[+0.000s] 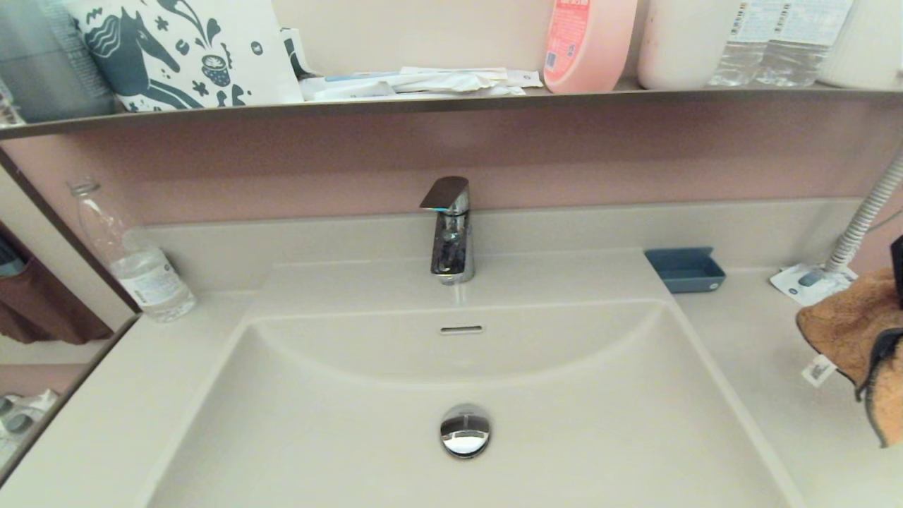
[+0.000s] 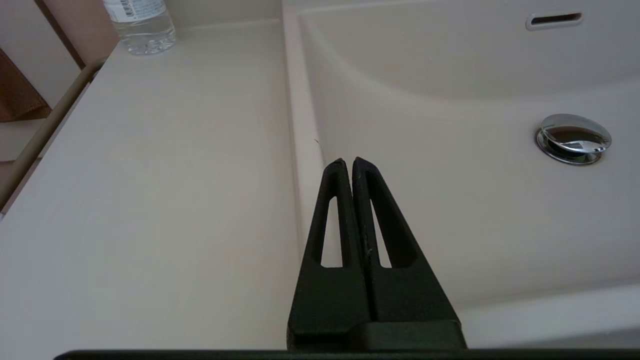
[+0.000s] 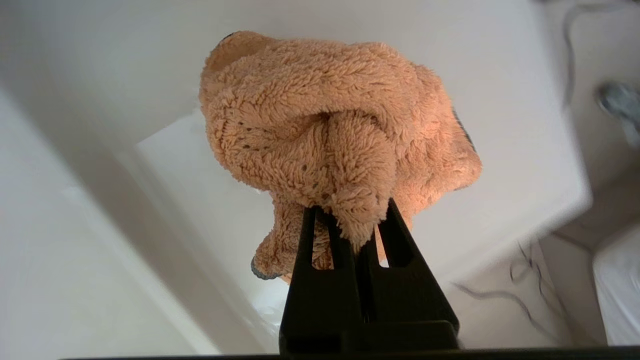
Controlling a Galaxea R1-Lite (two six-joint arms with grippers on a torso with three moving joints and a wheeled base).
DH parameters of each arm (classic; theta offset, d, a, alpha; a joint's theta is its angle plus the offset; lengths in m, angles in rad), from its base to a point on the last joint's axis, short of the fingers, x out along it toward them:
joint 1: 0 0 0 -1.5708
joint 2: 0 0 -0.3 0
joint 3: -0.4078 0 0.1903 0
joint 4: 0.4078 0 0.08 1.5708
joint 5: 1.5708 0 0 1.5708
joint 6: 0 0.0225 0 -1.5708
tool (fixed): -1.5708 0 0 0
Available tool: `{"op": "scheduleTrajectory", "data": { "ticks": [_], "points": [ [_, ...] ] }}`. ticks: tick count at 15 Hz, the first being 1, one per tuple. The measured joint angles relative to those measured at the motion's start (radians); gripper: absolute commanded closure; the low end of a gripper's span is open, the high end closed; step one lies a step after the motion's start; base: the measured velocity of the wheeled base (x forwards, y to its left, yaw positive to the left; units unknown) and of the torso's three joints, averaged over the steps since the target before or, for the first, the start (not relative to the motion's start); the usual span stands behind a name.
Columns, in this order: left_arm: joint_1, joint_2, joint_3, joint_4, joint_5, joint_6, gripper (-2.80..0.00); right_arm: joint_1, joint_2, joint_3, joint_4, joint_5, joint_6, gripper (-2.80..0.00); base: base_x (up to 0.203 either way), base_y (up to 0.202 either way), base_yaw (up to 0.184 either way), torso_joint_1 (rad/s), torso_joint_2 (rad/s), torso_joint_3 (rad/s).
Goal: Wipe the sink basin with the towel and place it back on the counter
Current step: Wipe the sink
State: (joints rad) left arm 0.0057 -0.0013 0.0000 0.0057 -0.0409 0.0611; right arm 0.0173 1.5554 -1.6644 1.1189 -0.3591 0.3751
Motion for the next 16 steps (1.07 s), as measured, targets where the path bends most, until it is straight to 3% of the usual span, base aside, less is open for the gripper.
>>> {"op": "scheduleTrajectory", "data": {
  "ticks": [3,7,9,12,16],
  "points": [
    [0.000,0.000,0.000,0.000,0.000,0.000,0.00,-0.101,-0.057,-0.013,0.070,0.013,-0.048,0.00,0.000,0.000,0.000,0.000,0.00,0.000],
    [0.000,0.000,0.000,0.000,0.000,0.000,0.00,-0.300,-0.105,0.027,0.147,0.104,-0.133,0.00,0.000,0.000,0.000,0.000,0.00,0.000],
    [0.000,0.000,0.000,0.000,0.000,0.000,0.00,-0.389,-0.114,0.105,0.113,0.142,-0.179,0.00,0.000,0.000,0.000,0.000,0.00,0.000],
    [0.000,0.000,0.000,0.000,0.000,0.000,0.00,-0.461,-0.118,0.274,-0.002,0.177,-0.206,0.00,0.000,0.000,0.000,0.000,0.00,0.000],
    [0.000,0.000,0.000,0.000,0.000,0.000,0.00,-0.570,-0.054,0.348,-0.043,0.353,-0.226,0.00,0.000,0.000,0.000,0.000,0.00,0.000]
  ]
}}
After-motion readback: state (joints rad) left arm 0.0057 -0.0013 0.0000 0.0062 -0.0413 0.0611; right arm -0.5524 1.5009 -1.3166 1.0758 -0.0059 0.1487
